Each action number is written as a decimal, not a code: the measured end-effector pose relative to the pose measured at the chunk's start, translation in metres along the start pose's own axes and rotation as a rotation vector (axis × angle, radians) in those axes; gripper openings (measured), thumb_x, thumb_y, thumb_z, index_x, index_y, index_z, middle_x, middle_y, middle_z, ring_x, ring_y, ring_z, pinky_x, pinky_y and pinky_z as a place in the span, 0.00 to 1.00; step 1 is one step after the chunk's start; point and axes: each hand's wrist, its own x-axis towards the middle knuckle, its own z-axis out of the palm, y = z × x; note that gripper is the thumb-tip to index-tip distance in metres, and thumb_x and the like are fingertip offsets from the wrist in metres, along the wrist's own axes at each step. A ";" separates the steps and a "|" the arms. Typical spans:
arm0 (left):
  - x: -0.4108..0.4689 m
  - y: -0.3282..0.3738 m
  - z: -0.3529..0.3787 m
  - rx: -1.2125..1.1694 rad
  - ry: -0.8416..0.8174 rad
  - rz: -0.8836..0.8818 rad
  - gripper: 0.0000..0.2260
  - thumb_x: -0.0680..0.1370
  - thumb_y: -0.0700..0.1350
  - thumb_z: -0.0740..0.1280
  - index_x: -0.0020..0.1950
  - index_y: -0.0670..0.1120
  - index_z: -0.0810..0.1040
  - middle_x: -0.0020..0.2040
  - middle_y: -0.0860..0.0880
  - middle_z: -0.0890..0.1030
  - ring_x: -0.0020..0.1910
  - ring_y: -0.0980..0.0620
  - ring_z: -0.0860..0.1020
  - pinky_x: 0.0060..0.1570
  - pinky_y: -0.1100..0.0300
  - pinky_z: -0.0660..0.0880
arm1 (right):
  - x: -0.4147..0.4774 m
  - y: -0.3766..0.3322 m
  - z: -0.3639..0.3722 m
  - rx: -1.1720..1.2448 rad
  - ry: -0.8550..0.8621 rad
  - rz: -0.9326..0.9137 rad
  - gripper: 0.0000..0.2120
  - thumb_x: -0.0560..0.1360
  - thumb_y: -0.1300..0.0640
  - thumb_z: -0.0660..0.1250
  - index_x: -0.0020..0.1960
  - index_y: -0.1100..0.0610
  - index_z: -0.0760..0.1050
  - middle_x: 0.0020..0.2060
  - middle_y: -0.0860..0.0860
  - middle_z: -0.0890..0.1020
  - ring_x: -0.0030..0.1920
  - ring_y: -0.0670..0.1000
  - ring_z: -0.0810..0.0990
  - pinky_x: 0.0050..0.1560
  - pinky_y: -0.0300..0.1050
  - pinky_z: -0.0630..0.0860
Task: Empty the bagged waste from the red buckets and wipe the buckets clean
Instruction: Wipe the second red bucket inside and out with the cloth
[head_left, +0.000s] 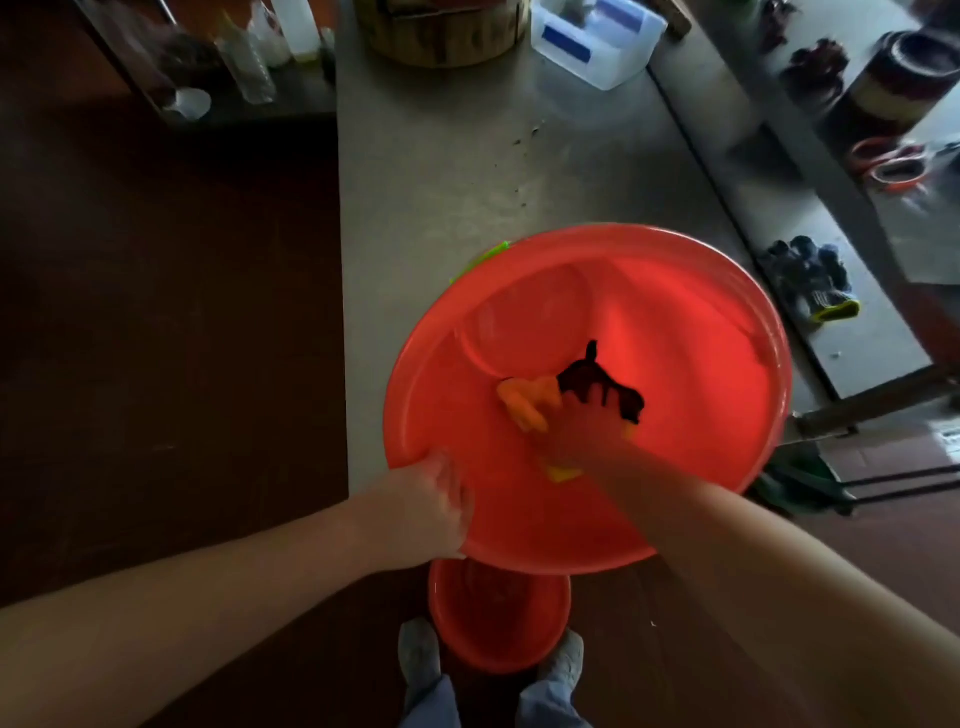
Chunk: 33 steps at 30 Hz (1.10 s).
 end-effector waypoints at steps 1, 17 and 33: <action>0.001 0.001 -0.002 0.001 -0.008 0.004 0.21 0.77 0.61 0.64 0.47 0.44 0.84 0.41 0.44 0.84 0.40 0.44 0.83 0.49 0.52 0.79 | -0.007 -0.013 0.002 0.094 -0.028 -0.002 0.31 0.79 0.35 0.57 0.79 0.44 0.58 0.76 0.54 0.66 0.77 0.66 0.58 0.76 0.63 0.52; 0.007 0.009 -0.018 -0.071 -0.053 0.041 0.25 0.82 0.55 0.51 0.59 0.37 0.77 0.51 0.37 0.83 0.49 0.40 0.83 0.55 0.46 0.79 | -0.042 0.054 -0.034 -0.373 0.146 -0.140 0.24 0.77 0.43 0.63 0.72 0.42 0.72 0.73 0.53 0.70 0.76 0.63 0.60 0.78 0.60 0.49; 0.012 0.006 -0.019 -0.027 0.013 -0.019 0.23 0.75 0.69 0.63 0.42 0.50 0.84 0.37 0.51 0.83 0.35 0.51 0.81 0.39 0.59 0.77 | -0.087 -0.032 -0.002 0.302 -0.168 -0.187 0.32 0.77 0.31 0.49 0.78 0.35 0.47 0.77 0.52 0.63 0.75 0.64 0.64 0.70 0.65 0.61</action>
